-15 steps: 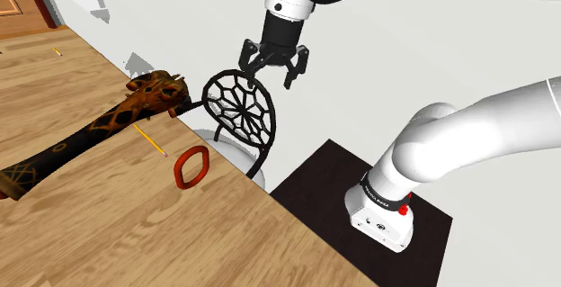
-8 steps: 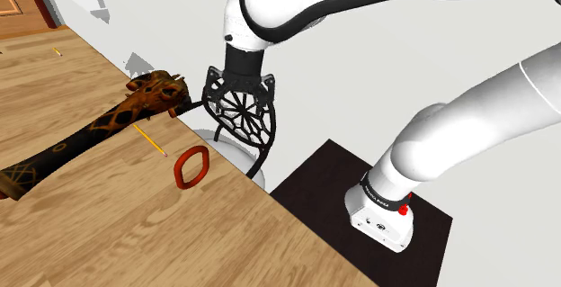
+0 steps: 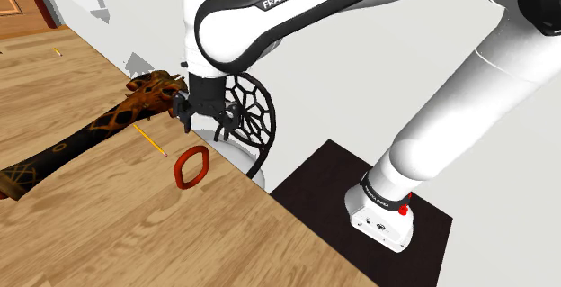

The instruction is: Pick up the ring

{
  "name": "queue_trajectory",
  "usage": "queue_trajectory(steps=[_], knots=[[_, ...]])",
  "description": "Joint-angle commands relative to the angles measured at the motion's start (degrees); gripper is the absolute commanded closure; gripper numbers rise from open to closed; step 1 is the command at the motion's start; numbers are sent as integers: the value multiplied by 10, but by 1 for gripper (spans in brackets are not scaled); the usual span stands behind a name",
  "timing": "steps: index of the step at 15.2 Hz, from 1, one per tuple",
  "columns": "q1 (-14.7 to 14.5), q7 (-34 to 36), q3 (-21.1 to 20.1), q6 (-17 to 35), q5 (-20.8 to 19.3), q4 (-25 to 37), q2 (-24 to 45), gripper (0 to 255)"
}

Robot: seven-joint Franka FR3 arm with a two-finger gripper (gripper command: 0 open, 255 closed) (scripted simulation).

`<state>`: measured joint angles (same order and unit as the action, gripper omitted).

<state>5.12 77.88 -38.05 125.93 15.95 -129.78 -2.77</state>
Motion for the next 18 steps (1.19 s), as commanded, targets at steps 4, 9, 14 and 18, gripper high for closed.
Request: queue_trajectory(steps=[4, 9, 14, 18], knots=[[-2, 18, -4, 46, -18, -12, 39, 0], [-4, 22, -4, 67, -26, -20, 55, 255], [-4, 22, -4, 67, -26, -19, 54, 255], [-4, 22, -4, 67, -26, -19, 55, 255]])
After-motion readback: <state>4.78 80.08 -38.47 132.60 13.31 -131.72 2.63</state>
